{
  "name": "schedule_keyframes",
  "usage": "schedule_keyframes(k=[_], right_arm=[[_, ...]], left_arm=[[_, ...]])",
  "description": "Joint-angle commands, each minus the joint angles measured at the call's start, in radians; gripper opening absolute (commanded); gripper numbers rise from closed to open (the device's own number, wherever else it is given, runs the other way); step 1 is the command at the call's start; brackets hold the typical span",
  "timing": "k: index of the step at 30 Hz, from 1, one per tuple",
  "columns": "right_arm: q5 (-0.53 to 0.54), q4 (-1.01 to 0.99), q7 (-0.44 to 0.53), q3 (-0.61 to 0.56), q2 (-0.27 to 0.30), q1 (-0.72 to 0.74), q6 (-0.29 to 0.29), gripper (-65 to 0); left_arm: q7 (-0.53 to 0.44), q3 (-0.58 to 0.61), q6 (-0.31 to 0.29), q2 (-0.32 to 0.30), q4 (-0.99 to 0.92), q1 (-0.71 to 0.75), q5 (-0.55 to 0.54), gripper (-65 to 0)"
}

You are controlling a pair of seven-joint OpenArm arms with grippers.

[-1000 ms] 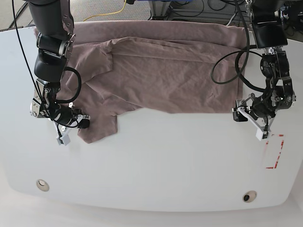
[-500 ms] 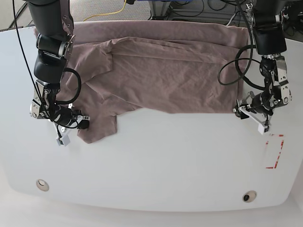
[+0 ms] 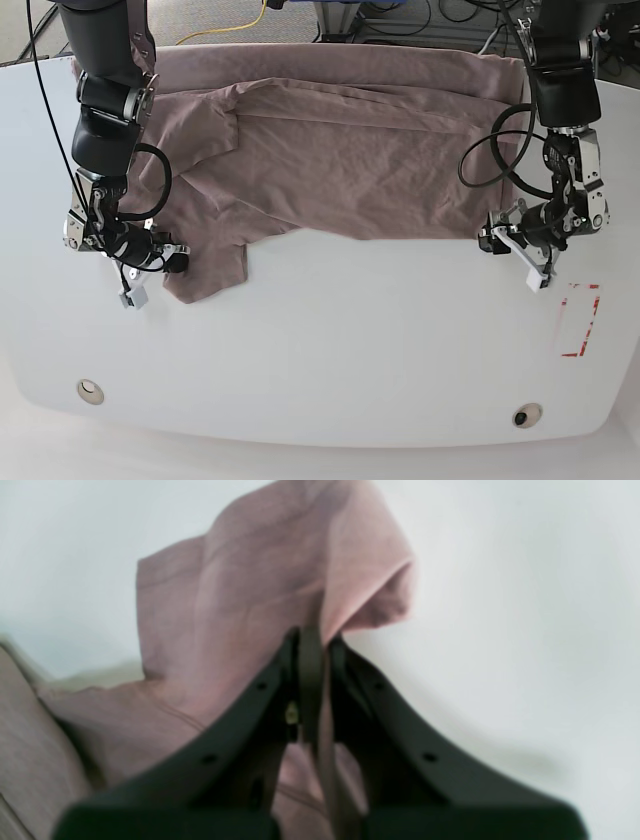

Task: Layout the t-shirt on the table in an organized manner, then fold the t-shirt properly
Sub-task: 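Grasp the hem corners with both grippers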

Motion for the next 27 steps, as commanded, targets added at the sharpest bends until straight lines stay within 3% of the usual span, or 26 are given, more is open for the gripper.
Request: schedule_keyframes(k=[1,10,27], right_arm=[[0.013,0.014,0.013,0.001,0.016,0.031,0.006,-63.6],[0.013,0.014,0.013,0.001,0.017,0.031,0.006,-63.6],[0.015,0.014,0.013,0.001,0.014,0.026,0.006,-63.6]], left_arm=[[0.047,0.002,0.002,-0.008,0.050,0.022,0.002,-28.2],[0.076,0.003,0.002,-0.009,0.197,0.099,0.002,-28.2],[0.073,0.005,0.002,0.015,0.137,0.057,0.006,-28.2]])
